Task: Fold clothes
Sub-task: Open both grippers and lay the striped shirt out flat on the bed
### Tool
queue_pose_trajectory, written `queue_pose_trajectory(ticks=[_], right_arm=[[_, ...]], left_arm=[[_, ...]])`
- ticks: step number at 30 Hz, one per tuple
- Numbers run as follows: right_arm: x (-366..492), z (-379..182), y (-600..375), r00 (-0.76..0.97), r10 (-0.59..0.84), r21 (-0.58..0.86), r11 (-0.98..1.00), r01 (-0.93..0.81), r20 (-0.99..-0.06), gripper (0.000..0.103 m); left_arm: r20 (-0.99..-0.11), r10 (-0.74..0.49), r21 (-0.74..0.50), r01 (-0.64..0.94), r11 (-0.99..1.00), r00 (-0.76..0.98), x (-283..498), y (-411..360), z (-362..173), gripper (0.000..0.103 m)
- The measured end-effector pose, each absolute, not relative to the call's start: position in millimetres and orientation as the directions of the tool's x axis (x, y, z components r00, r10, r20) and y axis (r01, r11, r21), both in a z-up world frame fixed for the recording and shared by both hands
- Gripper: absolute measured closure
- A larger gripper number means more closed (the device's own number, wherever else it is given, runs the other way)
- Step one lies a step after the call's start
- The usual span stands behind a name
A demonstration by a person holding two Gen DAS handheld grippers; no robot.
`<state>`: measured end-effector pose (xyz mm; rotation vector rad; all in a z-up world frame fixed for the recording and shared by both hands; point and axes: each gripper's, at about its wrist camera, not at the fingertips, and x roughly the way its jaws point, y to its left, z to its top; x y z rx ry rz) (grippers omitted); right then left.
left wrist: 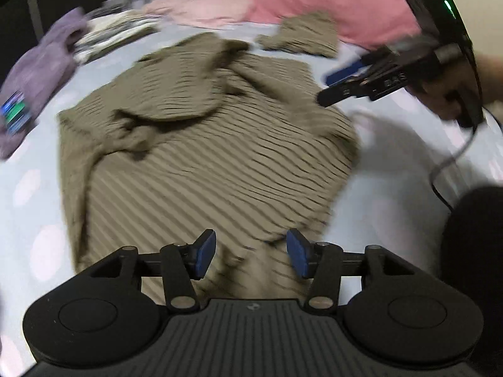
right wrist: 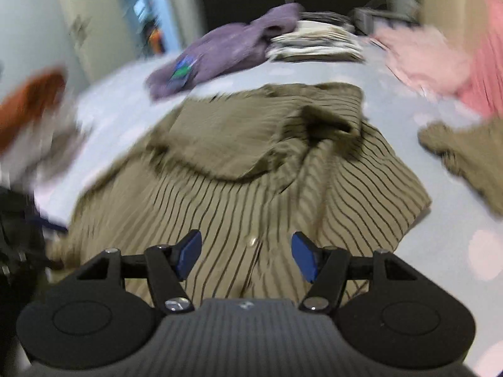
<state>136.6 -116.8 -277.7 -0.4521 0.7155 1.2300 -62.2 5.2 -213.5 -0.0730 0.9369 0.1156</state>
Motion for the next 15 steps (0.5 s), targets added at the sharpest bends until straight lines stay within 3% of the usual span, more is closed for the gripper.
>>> queue_pose_trajectory(ticks=[2, 4, 7, 12, 15], right_arm=[[104.4, -276.3, -116.5, 0.125, 0.651, -0.051, 0.131, -0.990, -0.749, 0.042], [70.5, -277.3, -115.8, 0.087, 0.623, -0.141, -0.038, -0.989, -0.777, 0.059], [22.0, -286.8, -113.1, 0.064, 0.595, -0.240, -0.223, -0.945, -0.802, 0.071], [-35.8, -325.8, -103.4, 0.170, 0.576, -0.447, -0.383, -0.808, -0.800, 0.080], [-46.7, -346.5, -97.7, 0.235, 0.557, -0.512, -0.413, -0.753, -0.796, 0.103]], left_arm=[[-0.810, 0.011, -0.023, -0.051, 0.998, 0.586, -58.5, -9.9, -216.8, 0.055], [-0.822, 0.007, 0.001, -0.012, 1.000, 0.569, -54.9, -23.1, -220.8, 0.055], [-0.838, 0.021, 0.034, 0.014, 0.999, 0.546, -53.1, -35.8, -225.4, 0.055], [-0.842, 0.035, 0.014, -0.044, 0.999, 0.538, -60.9, -28.0, -219.7, 0.056], [-0.840, 0.051, 0.017, -0.067, 0.998, 0.541, -65.0, -21.2, -214.8, 0.056]])
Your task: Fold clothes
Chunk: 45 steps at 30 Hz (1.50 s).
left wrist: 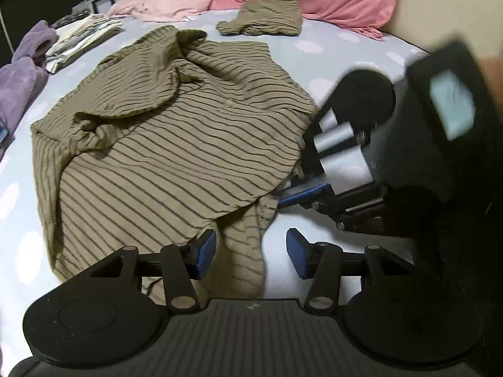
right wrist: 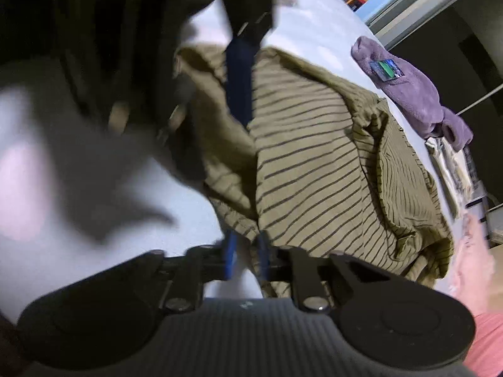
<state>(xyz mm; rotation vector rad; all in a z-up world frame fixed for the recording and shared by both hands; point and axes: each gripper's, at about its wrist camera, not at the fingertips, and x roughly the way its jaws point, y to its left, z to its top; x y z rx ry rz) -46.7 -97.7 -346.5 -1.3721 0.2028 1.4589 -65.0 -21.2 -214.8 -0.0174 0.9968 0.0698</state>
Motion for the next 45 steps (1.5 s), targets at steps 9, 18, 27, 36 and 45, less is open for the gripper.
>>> queue_pose_trajectory(ticks=[9, 18, 27, 36, 45], right_arm=[[-29.3, -314.8, -133.6, 0.323, 0.438, -0.512, -0.435, -0.740, -0.839, 0.103], [-45.7, -309.8, -157.8, -0.001, 0.354, -0.209, -0.557, -0.804, -0.935, 0.103], [35.2, -306.9, -167.5, 0.232, 0.469, -0.379, -0.248, -0.892, -0.852, 0.065], [63.9, -366.4, -157.4, 0.424, 0.505, -0.649, -0.450, -0.613, -0.751, 0.075], [102.8, -340.7, -189.2, 0.489, 0.415, -0.641, -0.460, -0.615, -0.767, 0.102]], left_arm=[[-0.848, 0.055, 0.016, -0.077, 0.997, 0.527, -64.2, -21.0, -217.6, 0.056], [-0.890, 0.008, 0.029, 0.039, 0.999, 0.455, -53.5, -45.0, -238.1, 0.056], [-0.902, 0.007, 0.028, 0.043, 0.999, 0.432, -50.3, -42.8, -243.7, 0.056], [-0.913, 0.020, 0.029, 0.017, 0.999, 0.408, -45.8, -39.8, -249.1, 0.056], [-0.903, 0.015, 0.004, -0.026, 1.000, 0.429, -46.5, -26.8, -245.4, 0.056]])
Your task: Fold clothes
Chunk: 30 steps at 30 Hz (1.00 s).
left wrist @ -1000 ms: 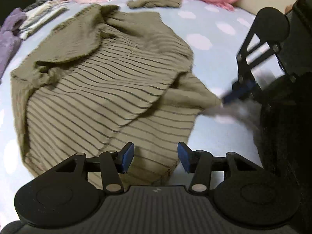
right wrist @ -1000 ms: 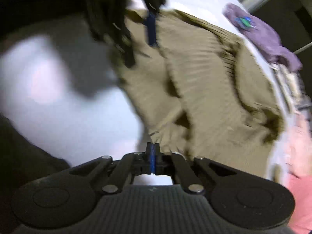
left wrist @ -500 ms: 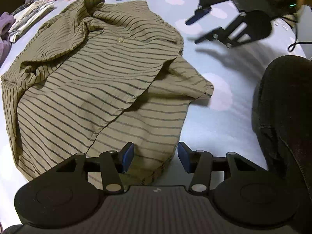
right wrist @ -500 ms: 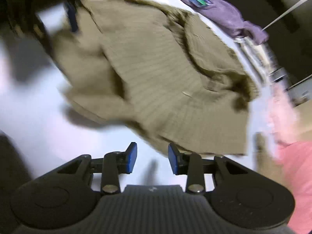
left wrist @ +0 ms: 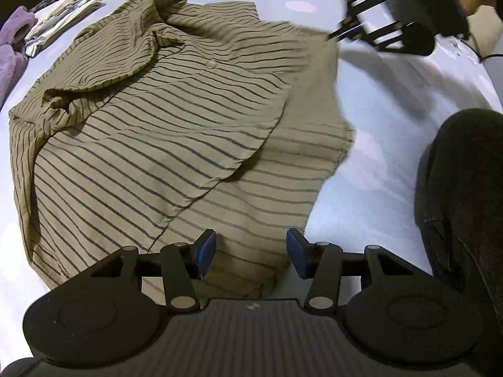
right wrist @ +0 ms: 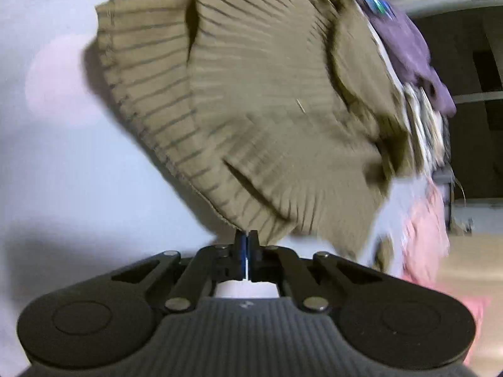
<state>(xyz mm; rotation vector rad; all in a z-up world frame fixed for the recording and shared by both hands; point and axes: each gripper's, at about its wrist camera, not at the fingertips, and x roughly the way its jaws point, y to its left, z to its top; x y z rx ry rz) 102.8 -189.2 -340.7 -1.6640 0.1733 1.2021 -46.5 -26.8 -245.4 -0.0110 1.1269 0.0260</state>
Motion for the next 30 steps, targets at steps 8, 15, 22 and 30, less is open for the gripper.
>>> queue_pose_trajectory(ticks=[8, 15, 22, 30], right_arm=[[102.1, -344.0, -205.8, 0.458, 0.354, -0.579, -0.499, -0.645, -0.815, 0.101], [144.5, -321.5, -181.0, 0.316, 0.335, -0.420, -0.310, -0.853, -0.888, 0.071], [245.3, -301.0, -175.6, 0.320, 0.356, -0.213, 0.307, -0.927, -0.878, 0.071], [361.7, -331.0, -166.6, 0.256, 0.587, 0.354, 0.722, -0.595, -0.768, 0.068]], left_arm=[[-0.902, -0.001, -0.018, -0.035, 0.999, 0.431, -46.1, -21.3, -250.3, 0.056], [-0.896, -0.014, -0.048, -0.064, 0.997, 0.445, -47.8, -13.6, -247.6, 0.056], [-0.866, -0.016, -0.079, -0.104, 0.991, 0.500, -48.1, 8.2, -226.8, 0.056], [-0.807, 0.071, -0.158, -0.330, 0.931, 0.587, -64.7, 91.2, -188.4, 0.056]])
